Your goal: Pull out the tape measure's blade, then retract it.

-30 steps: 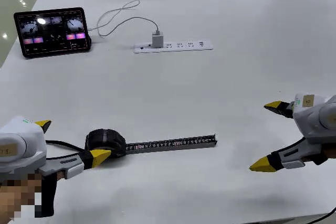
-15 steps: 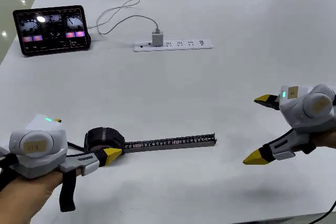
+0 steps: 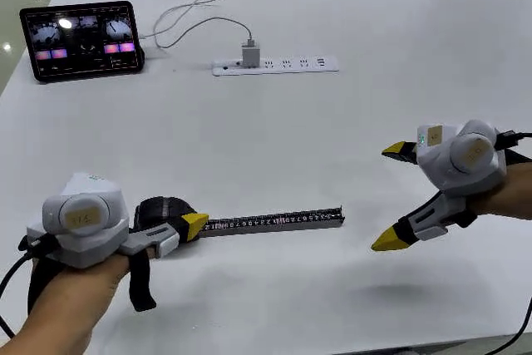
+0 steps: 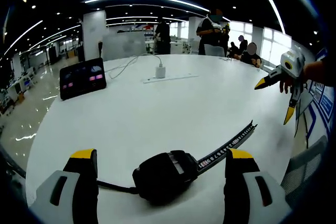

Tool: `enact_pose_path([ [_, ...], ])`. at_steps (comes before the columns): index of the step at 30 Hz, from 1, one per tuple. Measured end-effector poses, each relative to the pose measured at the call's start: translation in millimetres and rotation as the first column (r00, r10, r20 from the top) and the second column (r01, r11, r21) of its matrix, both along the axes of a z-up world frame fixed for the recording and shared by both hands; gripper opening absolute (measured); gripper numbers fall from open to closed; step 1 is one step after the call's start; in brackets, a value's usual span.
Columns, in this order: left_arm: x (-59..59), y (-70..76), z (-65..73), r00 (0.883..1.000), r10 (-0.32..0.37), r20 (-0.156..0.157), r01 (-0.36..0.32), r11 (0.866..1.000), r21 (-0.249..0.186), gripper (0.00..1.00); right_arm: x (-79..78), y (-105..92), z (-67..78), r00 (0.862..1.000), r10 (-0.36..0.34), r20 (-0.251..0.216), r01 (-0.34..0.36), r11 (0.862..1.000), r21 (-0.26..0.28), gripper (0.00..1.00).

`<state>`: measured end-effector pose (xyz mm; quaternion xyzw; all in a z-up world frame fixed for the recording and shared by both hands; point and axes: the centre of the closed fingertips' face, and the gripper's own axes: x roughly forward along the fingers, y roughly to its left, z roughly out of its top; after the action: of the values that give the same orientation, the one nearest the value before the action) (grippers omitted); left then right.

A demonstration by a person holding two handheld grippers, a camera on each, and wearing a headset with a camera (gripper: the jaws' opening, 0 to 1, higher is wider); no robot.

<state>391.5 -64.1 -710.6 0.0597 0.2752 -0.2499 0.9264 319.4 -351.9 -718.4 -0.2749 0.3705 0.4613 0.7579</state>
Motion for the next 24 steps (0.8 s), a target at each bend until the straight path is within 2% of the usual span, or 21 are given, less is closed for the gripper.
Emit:
enact_pose_path([
  [6, 1.9, 1.4, -4.1, 0.998, 0.056, 0.014, -0.056, 0.998, 0.004, 0.99, 8.6, 5.0, -8.1, 0.999, 0.031, -0.015, -0.031, 0.999, -0.010, 0.95],
  [10, 2.9, -0.8, -5.1, 0.997, 0.073, 0.028, -0.073, 0.997, 0.004, 0.99, 13.6, 8.6, -10.9, 0.999, 0.042, -0.008, -0.042, 0.999, -0.021, 0.96],
  [14, 4.7, -3.9, -9.6, 0.995, 0.094, 0.040, -0.095, 0.995, 0.025, 0.99, 17.1, 15.6, -14.7, 0.999, 0.052, -0.010, -0.053, 0.998, -0.025, 0.97],
  [18, 4.4, -8.7, -12.0, 0.993, 0.111, 0.047, -0.112, 0.994, 0.012, 0.99, 18.5, 21.8, -19.0, 0.997, 0.070, -0.017, -0.070, 0.997, -0.032, 0.97],
  [20, 3.9, -10.7, -11.6, 0.991, 0.121, 0.063, -0.122, 0.993, 0.008, 0.99, 19.0, 24.5, -21.6, 0.996, 0.082, -0.022, -0.083, 0.996, -0.038, 0.96],
  [24, 2.9, -13.9, -13.2, 0.987, 0.145, 0.070, -0.144, 0.989, -0.022, 0.99, 21.9, 26.3, -26.8, 0.995, 0.097, -0.030, -0.098, 0.994, -0.049, 0.95],
])
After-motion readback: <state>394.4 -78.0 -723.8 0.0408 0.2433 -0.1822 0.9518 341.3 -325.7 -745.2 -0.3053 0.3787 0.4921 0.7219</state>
